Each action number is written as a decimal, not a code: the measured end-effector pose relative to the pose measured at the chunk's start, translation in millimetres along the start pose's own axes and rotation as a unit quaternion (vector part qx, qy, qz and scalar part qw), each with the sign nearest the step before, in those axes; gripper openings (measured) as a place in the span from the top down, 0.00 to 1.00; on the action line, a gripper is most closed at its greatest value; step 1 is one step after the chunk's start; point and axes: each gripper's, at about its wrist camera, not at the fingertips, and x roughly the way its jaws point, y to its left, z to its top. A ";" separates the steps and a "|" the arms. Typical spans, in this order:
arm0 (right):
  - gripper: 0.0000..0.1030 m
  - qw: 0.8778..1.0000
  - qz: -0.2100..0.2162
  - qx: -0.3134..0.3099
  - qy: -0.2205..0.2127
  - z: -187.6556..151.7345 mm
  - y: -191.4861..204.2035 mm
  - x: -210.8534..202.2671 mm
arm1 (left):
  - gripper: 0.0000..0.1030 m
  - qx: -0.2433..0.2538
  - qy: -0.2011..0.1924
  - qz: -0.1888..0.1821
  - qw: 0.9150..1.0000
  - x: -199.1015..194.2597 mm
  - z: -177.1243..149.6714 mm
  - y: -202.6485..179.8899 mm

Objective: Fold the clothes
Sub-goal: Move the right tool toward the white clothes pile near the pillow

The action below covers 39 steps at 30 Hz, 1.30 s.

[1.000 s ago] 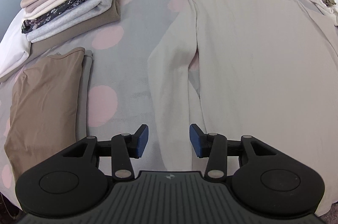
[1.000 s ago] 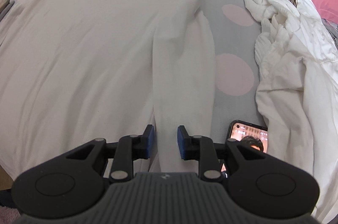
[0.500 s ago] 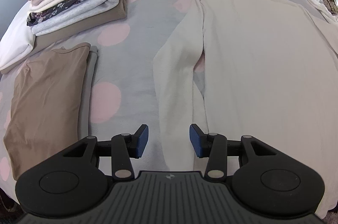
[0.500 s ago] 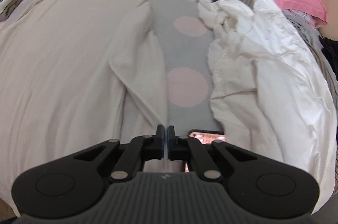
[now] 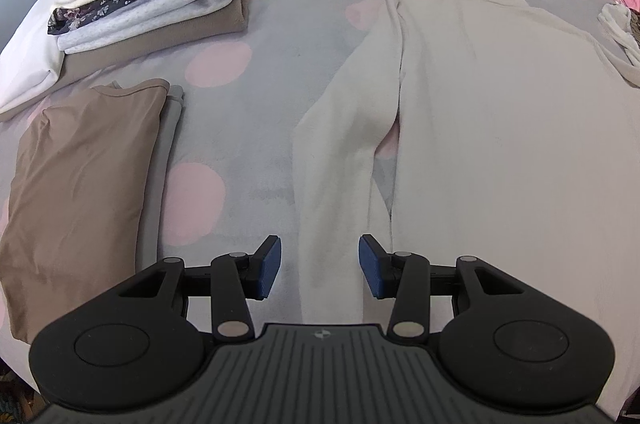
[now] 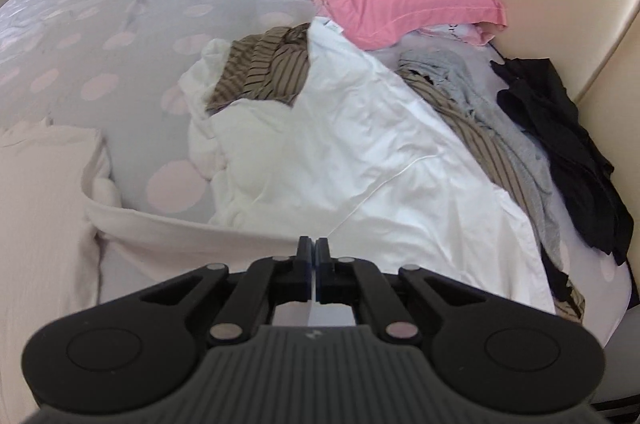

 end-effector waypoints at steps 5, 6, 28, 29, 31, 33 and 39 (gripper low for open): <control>0.99 0.999 -0.036 0.008 -0.009 24.9 -21.8 23.7 | 0.60 -0.001 0.005 0.009 1.000 12.0 10.0 -2.8; 0.99 0.999 -0.043 0.008 -0.008 28.9 -24.9 30.0 | 0.60 0.000 0.006 0.010 1.000 14.3 11.4 -3.3; 0.82 0.992 0.039 0.119 0.013 -43.9 -51.4 6.4 | 0.60 -0.001 -0.010 0.008 1.000 2.5 14.6 -9.7; 0.82 0.990 0.051 0.127 0.021 -51.5 -50.8 4.8 | 0.60 -0.001 -0.012 0.008 1.000 1.1 14.3 -10.0; 0.81 0.986 0.074 0.146 0.038 -66.1 -50.7 3.2 | 0.60 -0.003 -0.016 0.006 1.000 -1.7 13.6 -10.4; 0.81 0.982 0.090 0.160 0.051 -78.2 -50.4 2.8 | 0.60 -0.004 -0.019 0.005 1.000 -3.9 13.7 -11.3; 0.74 0.974 0.103 0.185 0.086 -96.9 -53.8 15.7 | 0.60 -0.009 -0.027 0.006 1.000 -9.0 13.5 -10.5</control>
